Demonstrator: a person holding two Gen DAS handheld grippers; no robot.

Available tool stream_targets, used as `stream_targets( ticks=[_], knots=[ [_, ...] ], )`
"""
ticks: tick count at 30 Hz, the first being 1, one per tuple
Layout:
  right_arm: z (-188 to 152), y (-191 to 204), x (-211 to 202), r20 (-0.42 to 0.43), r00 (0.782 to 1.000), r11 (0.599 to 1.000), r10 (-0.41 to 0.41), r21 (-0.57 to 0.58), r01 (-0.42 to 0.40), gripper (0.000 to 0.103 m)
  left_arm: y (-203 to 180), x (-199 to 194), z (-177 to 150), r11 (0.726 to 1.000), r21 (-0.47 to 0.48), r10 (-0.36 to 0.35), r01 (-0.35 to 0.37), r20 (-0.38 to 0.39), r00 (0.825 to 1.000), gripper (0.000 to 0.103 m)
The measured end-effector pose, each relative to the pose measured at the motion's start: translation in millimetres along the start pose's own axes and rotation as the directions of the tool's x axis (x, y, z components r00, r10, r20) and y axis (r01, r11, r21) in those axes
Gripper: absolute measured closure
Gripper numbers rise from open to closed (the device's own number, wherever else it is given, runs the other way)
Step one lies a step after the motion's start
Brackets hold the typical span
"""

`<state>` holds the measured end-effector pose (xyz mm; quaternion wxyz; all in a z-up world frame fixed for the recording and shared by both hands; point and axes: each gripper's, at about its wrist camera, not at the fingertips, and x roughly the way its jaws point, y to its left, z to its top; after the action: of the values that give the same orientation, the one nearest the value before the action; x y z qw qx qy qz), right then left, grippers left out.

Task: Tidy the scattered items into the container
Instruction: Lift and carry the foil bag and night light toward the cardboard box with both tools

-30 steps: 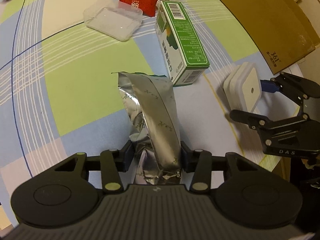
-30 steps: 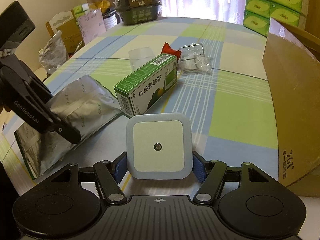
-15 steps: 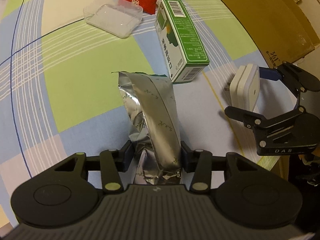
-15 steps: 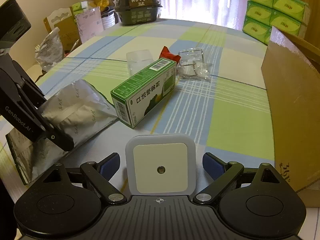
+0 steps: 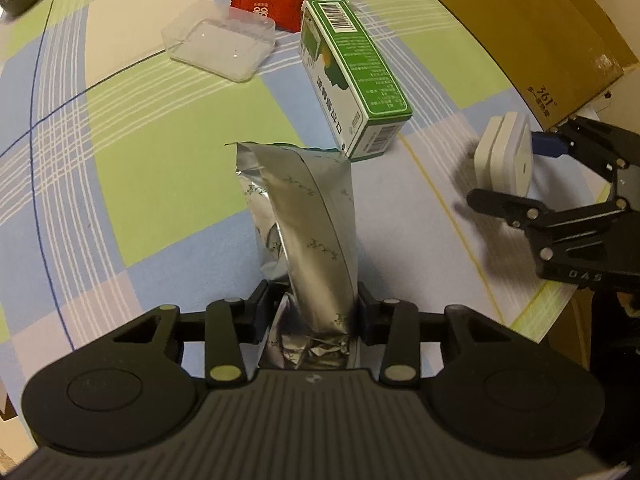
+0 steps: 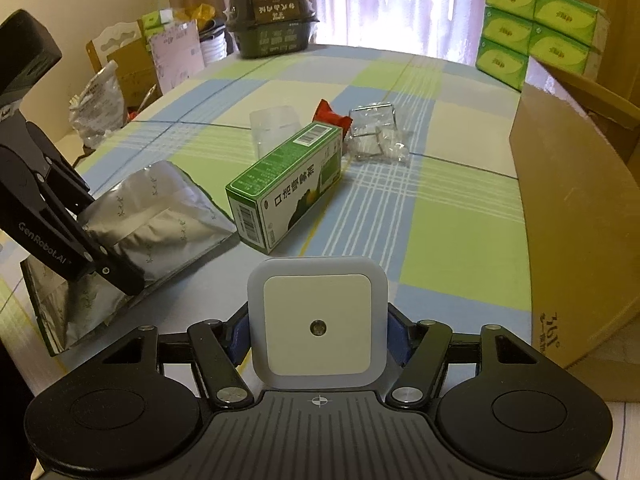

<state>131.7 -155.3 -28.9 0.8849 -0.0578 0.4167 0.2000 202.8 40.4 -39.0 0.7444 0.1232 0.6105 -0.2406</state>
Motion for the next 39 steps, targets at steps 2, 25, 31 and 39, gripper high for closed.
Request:
stream_targets(
  ticks=[2, 25, 31, 39],
  knots=[
    [-0.6, 0.0, -4.2, 0.005, 1.0, 1.0, 0.001, 0.006, -0.001, 0.036, -1.0, -3.5, -3.1, 1.0, 0.003, 0.003, -0.003, 0.001, 1.0, 0.067],
    [-2.8, 11.8, -43.5, 0.061, 0.998, 1.0, 0.01, 0.02, -0.011, 0.036, -22.0, -47.8, -24.5, 0.998, 0.029, 0.055, -0.056, 0.029, 0.998, 0.068],
    [-0.8, 8.9, -52.4, 0.079, 0.997, 0.999, 0.015, 0.028, -0.018, 0.036, -31.0, -54.7, -23.0, 0.998, 0.026, 0.056, -0.057, 0.024, 0.998, 0.068],
    [4.4, -3.6, -73.5, 0.124, 0.992, 0.999, 0.005, 0.041, -0.01, 0.036, -51.7, -69.6, -11.0, 0.997, 0.05, 0.062, -0.064, 0.042, 0.997, 0.068]
  ],
)
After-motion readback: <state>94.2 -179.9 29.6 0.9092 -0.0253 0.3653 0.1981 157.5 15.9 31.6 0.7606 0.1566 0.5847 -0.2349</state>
